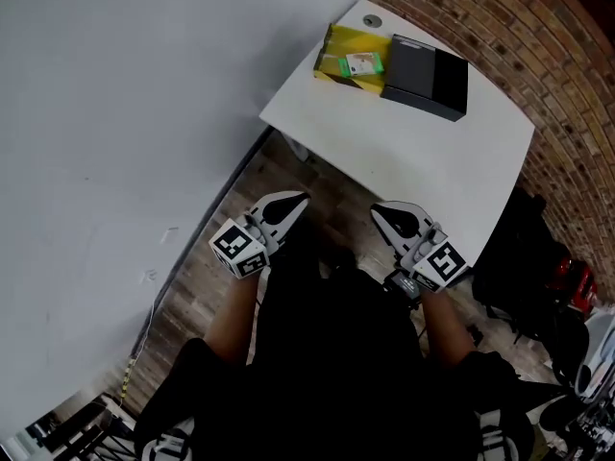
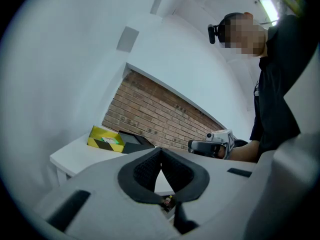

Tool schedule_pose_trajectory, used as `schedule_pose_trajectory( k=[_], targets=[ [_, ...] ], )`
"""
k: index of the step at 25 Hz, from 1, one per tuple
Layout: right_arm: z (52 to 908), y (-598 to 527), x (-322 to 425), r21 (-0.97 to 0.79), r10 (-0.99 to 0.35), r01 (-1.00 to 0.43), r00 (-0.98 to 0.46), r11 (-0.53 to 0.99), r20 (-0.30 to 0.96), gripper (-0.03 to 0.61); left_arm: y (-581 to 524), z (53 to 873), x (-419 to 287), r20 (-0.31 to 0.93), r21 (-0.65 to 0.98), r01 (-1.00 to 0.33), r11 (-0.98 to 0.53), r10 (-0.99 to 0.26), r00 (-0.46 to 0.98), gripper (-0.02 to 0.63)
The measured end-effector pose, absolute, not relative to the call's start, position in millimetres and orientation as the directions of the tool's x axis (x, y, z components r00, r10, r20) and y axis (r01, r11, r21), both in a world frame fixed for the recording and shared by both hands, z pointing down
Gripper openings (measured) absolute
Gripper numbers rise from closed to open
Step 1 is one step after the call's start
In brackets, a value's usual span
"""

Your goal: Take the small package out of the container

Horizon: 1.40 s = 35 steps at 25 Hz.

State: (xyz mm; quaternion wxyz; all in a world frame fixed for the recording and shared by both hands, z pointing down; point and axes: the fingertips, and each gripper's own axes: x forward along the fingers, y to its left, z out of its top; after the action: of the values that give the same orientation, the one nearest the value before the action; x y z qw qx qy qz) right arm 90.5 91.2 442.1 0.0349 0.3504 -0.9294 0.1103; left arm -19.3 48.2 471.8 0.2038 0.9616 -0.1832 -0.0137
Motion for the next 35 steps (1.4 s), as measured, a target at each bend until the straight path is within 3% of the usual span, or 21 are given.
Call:
schedule_pose_trajectory(
  k=[8, 15, 22, 35],
  targets=[
    [439, 18, 55, -0.178, -0.699, -0.721, -0.693, 0.670, 0.177, 0.005, -48, 462, -36, 0.025, 0.393, -0.227, -0.891, -0.237, 0.971, 0.014],
    [410, -37, 41, -0.138, -0.776, -0.784, -0.620, 0.605, 0.116, 0.005, -110, 438, -43, -0.017, 0.369, -0.128, -0.921, -0.144, 0.989, 0.014],
    [419, -75, 22, -0.112, -0.816, -0.840, -0.543, 0.532, 0.197, 0.005, -148, 448, -64, -0.010, 0.376, -0.049, -0.925, -0.057, 0.998, 0.014],
    [436, -119, 52, -0.008, -0.799, -0.836, -0.526, 0.548, 0.291, 0.005, -176, 465, -35, -0.025, 0.414, -0.025, -0.910, -0.039, 0.999, 0.014]
  ],
)
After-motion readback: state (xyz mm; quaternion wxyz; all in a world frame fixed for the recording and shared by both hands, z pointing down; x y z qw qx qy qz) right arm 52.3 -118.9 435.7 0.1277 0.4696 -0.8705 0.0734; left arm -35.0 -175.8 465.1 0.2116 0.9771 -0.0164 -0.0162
